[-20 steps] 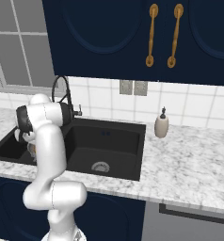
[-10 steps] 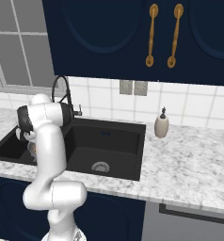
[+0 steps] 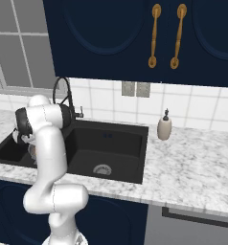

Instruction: Put the colander in the sink, put the apple, peach, apple in the colander, and turn on the sink faucet and pour water over the colander.

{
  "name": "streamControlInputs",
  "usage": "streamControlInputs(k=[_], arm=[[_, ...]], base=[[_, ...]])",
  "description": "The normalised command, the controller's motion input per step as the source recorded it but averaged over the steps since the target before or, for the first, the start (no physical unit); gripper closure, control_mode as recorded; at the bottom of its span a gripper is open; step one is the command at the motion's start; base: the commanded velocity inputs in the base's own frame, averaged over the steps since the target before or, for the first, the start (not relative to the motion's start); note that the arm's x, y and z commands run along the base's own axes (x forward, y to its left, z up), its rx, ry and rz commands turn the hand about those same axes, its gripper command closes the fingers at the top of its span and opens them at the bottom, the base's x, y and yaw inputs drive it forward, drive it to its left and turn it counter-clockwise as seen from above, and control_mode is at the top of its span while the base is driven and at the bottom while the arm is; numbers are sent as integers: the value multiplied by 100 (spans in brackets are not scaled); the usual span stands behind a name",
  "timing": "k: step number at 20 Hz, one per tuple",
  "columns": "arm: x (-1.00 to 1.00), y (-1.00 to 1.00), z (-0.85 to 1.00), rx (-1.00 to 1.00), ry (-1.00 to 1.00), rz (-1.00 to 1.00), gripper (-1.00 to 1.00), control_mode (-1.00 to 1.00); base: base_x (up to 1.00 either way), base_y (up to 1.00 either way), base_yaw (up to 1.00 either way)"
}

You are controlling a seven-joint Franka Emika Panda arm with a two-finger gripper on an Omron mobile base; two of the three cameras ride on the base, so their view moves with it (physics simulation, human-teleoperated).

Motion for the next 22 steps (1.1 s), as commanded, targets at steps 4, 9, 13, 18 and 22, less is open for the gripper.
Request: streamControlInputs(k=[4,9,13,18,22], arm=[[-57,22,54,0,0,0,-100,-100],[-69,33,58,0,0,0,-100,-100],[-52,48,53,0,0,0,-100,-100],[-13,69,40,0,0,1,-100,-100],[0,76,25,0,0,3,-100,-100]], base=[[0,0,0],[0,0,0],[0,0,0],[0,0,0],[0,0,0]])
